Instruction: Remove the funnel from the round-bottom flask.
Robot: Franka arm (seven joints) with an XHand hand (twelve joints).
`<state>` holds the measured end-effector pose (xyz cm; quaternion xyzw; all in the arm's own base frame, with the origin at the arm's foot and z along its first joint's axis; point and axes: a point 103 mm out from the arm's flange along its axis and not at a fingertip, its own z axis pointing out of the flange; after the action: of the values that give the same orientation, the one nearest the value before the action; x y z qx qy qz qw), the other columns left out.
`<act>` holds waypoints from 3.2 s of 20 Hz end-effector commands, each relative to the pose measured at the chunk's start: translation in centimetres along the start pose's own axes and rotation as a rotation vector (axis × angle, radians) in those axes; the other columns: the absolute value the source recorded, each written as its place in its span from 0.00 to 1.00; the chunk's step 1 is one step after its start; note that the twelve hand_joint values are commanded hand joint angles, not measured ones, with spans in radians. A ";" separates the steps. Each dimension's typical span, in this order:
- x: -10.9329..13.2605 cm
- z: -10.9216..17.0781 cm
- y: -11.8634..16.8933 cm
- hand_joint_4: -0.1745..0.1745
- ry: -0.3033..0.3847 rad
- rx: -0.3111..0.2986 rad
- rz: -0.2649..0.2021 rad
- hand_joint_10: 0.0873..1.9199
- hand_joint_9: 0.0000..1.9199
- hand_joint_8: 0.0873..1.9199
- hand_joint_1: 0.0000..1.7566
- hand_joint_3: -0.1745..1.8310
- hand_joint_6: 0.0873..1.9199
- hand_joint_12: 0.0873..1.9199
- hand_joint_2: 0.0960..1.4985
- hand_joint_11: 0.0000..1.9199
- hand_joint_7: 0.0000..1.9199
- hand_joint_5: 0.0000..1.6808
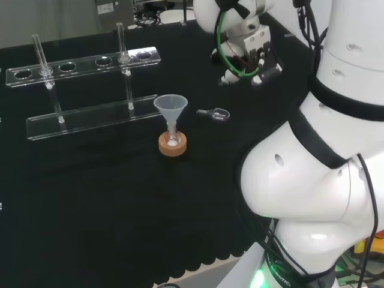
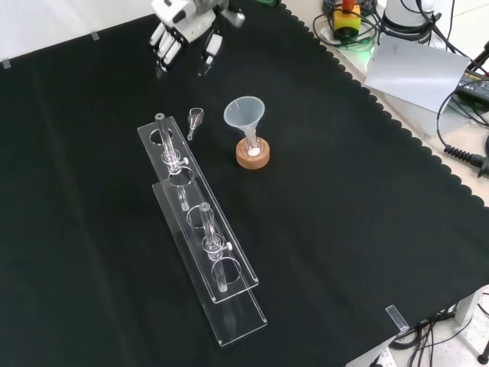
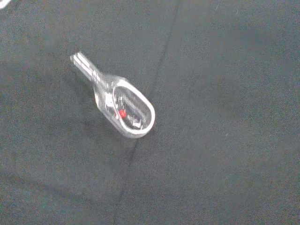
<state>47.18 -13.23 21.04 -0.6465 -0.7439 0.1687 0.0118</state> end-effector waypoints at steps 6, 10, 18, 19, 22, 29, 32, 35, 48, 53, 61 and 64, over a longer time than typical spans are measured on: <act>4.0 -6.5 -5.3 0.38 0.048 0.012 -0.033 0.27 0.32 0.32 0.40 0.00 0.03 0.69 0.67 0.18 0.18 0.22; 5.8 -8.0 -5.8 0.38 0.058 0.056 -0.065 0.27 0.31 0.32 0.37 0.00 0.02 0.70 0.66 0.19 0.17 0.21; 8.7 -9.2 -6.6 0.40 0.071 0.105 -0.113 0.30 0.26 0.33 0.32 0.00 0.00 0.72 0.63 0.20 0.11 0.18; 9.0 -9.3 -6.6 0.40 0.072 0.113 -0.119 0.31 0.24 0.33 0.31 0.00 0.00 0.72 0.63 0.20 0.10 0.16; 9.9 -9.2 -6.4 0.42 0.071 0.134 -0.139 0.32 0.20 0.33 0.29 0.00 0.00 0.73 0.61 0.19 0.06 0.13; 11.5 -8.3 -5.6 0.43 0.090 0.198 -0.183 0.35 0.14 0.34 0.27 0.00 0.00 0.75 0.59 0.18 0.01 0.08; 11.9 -7.8 -5.5 0.43 0.100 0.203 -0.199 0.36 0.12 0.33 0.26 0.00 0.00 0.75 0.59 0.17 0.00 0.07; 12.2 -7.5 -5.3 0.44 0.105 0.209 -0.212 0.37 0.10 0.31 0.26 0.00 0.00 0.76 0.59 0.17 0.00 0.06; 13.9 -5.5 -3.9 0.47 0.091 0.254 -0.252 0.39 0.05 0.22 0.26 0.00 0.00 0.76 0.58 0.16 0.00 0.02; 14.3 -4.9 -3.4 0.48 0.097 0.268 -0.262 0.40 0.05 0.21 0.26 0.00 0.00 0.76 0.58 0.16 0.00 0.02; 14.9 -3.8 -2.7 0.48 0.078 0.296 -0.275 0.40 0.04 0.19 0.25 0.00 0.00 0.76 0.57 0.16 0.00 0.01; 14.9 -3.4 -2.5 0.48 0.077 0.302 -0.278 0.40 0.03 0.18 0.25 0.00 0.00 0.76 0.57 0.16 0.00 0.01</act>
<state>42.97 1.70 22.31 -0.5365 -0.7910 0.2461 0.1611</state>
